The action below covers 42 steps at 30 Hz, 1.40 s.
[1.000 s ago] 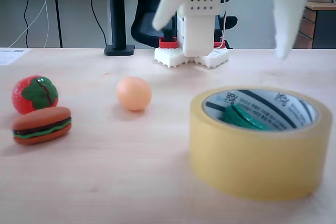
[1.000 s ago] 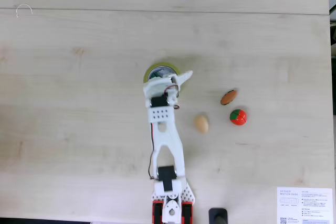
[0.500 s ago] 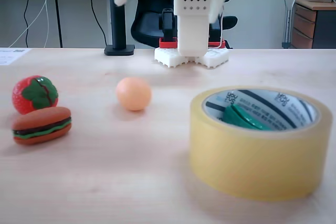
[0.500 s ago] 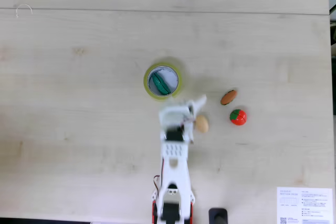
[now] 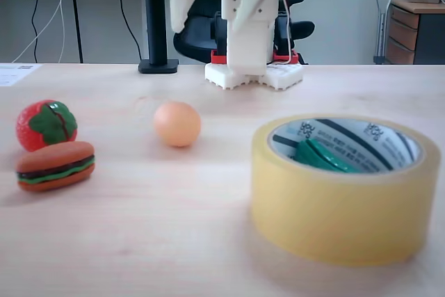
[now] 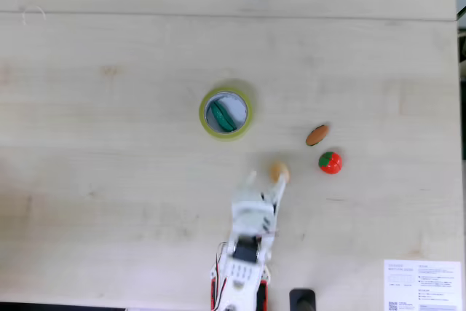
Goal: Grasp a cucumber and put it in the hole.
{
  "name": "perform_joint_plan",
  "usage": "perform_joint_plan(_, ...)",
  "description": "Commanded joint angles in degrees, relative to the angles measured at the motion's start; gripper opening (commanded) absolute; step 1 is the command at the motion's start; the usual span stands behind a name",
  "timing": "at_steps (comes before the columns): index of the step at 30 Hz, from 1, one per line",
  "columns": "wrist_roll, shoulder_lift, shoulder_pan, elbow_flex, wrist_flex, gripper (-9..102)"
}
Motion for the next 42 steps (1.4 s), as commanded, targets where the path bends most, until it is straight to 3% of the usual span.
perform_joint_plan(1,4.0,6.5,2.5,-0.2,5.0,16)
perform_joint_plan(10,4.0,6.5,2.9,4.5,6.9,14)
perform_joint_plan(20,4.0,6.5,2.9,9.0,14.8,0)
perform_joint_plan(26,4.0,6.5,2.9,11.0,19.3,0)
perform_joint_plan(42,4.0,6.3,-3.2,14.4,17.5,0)
